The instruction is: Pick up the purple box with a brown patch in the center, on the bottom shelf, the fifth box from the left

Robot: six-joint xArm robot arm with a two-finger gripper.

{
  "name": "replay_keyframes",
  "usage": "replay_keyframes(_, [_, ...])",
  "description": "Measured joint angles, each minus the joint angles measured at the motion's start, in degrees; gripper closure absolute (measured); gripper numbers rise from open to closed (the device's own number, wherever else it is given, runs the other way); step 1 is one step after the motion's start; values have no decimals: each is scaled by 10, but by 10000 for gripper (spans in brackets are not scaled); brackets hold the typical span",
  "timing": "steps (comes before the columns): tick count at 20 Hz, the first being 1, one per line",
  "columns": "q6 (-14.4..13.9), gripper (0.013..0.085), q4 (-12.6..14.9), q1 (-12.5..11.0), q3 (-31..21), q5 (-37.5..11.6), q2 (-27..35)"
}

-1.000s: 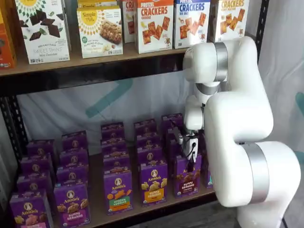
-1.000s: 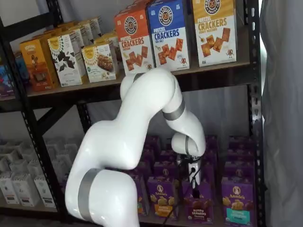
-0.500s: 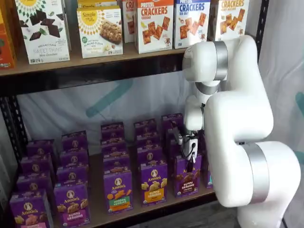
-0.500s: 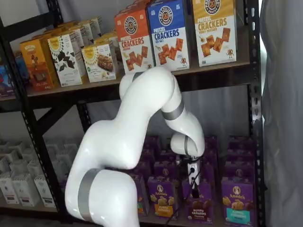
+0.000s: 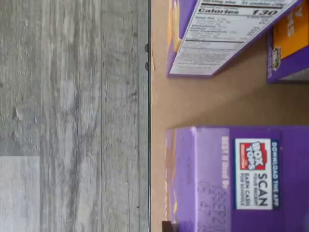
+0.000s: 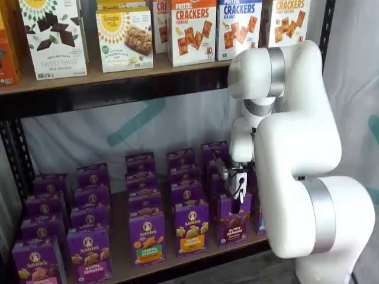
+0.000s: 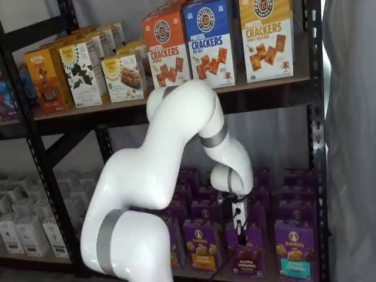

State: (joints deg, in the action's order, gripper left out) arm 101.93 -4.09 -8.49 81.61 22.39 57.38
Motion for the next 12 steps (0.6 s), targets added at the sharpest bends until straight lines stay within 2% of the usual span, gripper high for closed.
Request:
replay_keyframes(6, [1, 530, -2, 1, -14, -7, -9])
replay_keyframes(8, [0, 610, -1, 1, -17, -7, -10])
replay_keyframes(9, [0, 610, -1, 1, -18, -7, -11])
replay_keyframes(10, [1, 650, -2, 2, -19, -7, -11])
replay_keyframes(12, [4, 650, -6, 3, -24, -12, -13])
